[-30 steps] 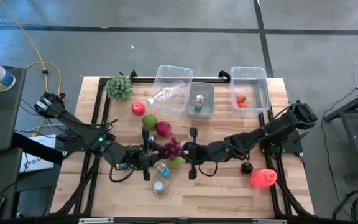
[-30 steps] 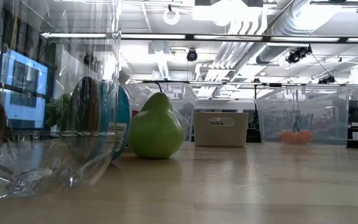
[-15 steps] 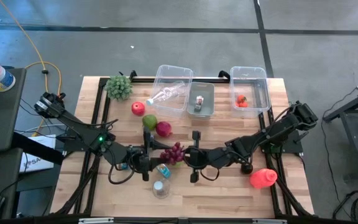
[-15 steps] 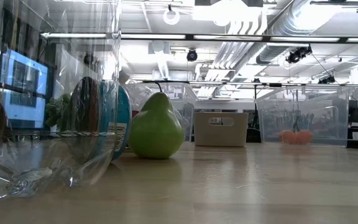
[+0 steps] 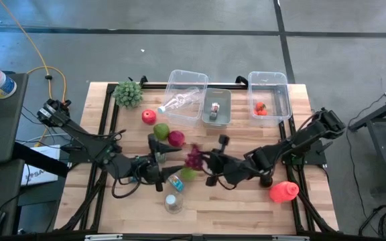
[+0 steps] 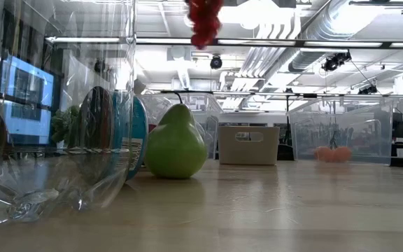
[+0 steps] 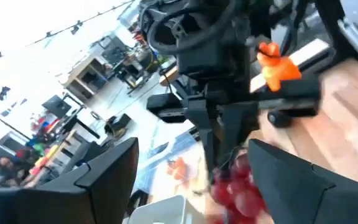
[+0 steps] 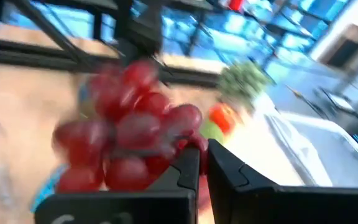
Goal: Pick & Place Food Item
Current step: Put the grape into the right transparent bin
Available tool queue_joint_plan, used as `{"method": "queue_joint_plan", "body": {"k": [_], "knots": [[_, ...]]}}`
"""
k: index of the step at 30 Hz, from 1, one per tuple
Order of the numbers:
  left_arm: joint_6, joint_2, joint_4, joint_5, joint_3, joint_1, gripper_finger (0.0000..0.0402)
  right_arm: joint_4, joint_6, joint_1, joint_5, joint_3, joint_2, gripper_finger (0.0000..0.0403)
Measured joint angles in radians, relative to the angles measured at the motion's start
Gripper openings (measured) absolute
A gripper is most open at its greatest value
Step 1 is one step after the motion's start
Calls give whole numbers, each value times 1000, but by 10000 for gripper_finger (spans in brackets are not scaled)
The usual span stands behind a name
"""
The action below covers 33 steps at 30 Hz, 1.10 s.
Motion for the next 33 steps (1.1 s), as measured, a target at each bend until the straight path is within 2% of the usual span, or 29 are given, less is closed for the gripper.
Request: {"method": "queue_joint_plan", "body": {"k": [8, 14, 17, 20, 21, 25, 33], "knots": [[-99, 0, -102, -16, 1, -17, 294, -366, 329, 108, 259, 0, -67, 2], [-112, 0, -145, -18, 1, -8, 294, -821, 753, 181, 455, 0, -155, 2], [-112, 0, -146, -18, 1, -8, 294, -1094, 1041, 183, 477, 0, -215, 2], [-112, 0, -154, -18, 1, -8, 294, -1354, 1315, 153, 451, 0, -257, 2], [-112, 0, -158, -18, 1, -8, 294, -1389, 1381, 135, 441, -1, -265, 2], [-121, 0, -163, -18, 1, -8, 294, -1357, 1280, 24, 399, -16, -338, 2], [-154, -1, -194, -17, 1, -8, 294, -1388, 1188, -248, 323, -53, -403, 2]]}}
